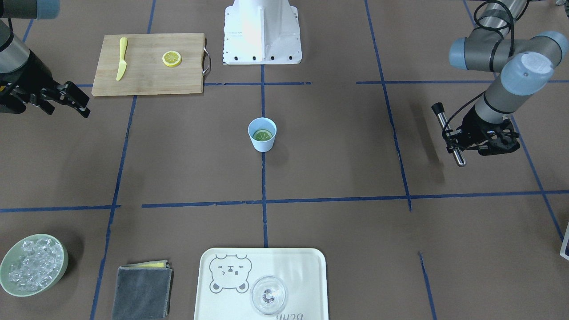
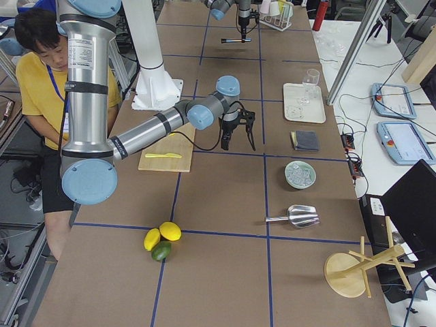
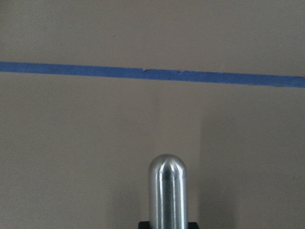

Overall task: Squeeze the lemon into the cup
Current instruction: 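Lower the muddler back onto the table with the left gripper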

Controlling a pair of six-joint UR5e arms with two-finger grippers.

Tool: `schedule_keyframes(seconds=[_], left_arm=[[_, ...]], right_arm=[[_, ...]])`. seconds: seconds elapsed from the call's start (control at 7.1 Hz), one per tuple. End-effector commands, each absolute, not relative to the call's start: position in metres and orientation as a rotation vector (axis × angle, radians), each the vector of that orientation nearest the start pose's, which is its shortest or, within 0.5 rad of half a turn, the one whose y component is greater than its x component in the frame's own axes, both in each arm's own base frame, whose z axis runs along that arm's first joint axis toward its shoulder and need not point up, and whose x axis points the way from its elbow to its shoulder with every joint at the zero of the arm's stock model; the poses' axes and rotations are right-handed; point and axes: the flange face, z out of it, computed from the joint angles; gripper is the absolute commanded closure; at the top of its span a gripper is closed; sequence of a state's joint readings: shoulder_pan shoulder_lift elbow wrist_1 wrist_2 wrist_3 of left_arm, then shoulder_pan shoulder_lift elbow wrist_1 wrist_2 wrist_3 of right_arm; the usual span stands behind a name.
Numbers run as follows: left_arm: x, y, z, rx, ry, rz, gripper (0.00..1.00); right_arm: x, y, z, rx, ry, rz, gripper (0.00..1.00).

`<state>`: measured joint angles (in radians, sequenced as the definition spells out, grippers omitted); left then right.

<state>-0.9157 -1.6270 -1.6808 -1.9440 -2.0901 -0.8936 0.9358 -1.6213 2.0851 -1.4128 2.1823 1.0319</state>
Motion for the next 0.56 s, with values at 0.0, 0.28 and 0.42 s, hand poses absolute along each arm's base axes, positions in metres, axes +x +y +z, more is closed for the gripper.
schedule_keyframes(seconds=[0.0, 0.28, 0.42], left_arm=[[0.2621, -0.4776, 0.5532, 0.019, 0.72, -0.072, 1.0], [0.2606, -0.4751, 0.5559, 0.051, 0.712, 0.014, 1.0], [0.2618, -0.4748, 0.5577, 0.053, 0.706, 0.018, 1.0]], right_arm=[[-0.2101, -0.4133, 0.4185, -0.032, -0.845, 0.182, 0.0], [-0.21, -0.413, 0.4177, -0.033, -0.847, 0.183, 0.0], [-0.21, -0.413, 0.4177, -0.033, -0.847, 0.183, 0.0]])
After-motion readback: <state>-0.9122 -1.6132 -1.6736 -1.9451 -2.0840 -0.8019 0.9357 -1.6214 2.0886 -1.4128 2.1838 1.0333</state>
